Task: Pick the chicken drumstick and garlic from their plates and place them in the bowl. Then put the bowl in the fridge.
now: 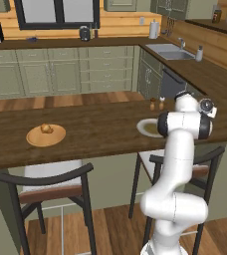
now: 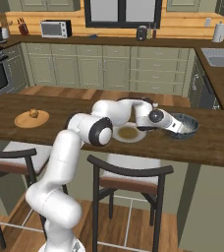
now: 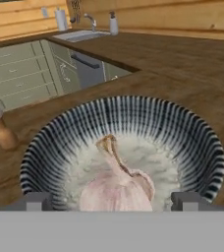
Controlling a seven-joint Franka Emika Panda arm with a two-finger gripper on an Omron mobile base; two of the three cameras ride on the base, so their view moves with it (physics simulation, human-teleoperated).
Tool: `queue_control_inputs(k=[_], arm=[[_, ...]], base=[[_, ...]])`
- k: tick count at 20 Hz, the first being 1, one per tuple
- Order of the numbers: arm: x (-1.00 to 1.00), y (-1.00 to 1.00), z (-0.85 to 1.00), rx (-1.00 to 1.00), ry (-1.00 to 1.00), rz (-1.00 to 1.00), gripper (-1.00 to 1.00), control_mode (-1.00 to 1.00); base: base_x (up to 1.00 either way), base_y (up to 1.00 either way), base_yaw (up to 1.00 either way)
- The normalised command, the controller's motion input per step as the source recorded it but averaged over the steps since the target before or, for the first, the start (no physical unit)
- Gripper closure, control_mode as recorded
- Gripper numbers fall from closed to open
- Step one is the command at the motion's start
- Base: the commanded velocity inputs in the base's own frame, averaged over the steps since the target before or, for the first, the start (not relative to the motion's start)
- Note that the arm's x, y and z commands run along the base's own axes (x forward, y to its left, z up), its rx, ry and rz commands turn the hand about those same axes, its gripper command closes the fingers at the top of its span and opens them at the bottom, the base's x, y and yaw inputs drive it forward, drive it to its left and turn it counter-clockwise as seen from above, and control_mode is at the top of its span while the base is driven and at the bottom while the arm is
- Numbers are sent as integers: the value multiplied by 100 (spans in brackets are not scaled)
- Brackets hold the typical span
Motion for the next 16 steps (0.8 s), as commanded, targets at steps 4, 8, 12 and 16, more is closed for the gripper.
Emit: queue_control_inputs(k=[4, 8, 12, 16], arm=[[-58, 17, 32, 1, -1, 0, -100, -100], [-99, 54, 25, 1, 0, 0, -100, -100], [-100, 36, 57, -1, 0, 0, -100, -100], [-96, 28, 100, 3, 30, 13, -100, -100]], base=[[0, 0, 0], [0, 0, 0], [0, 0, 0], [0, 0, 0]])
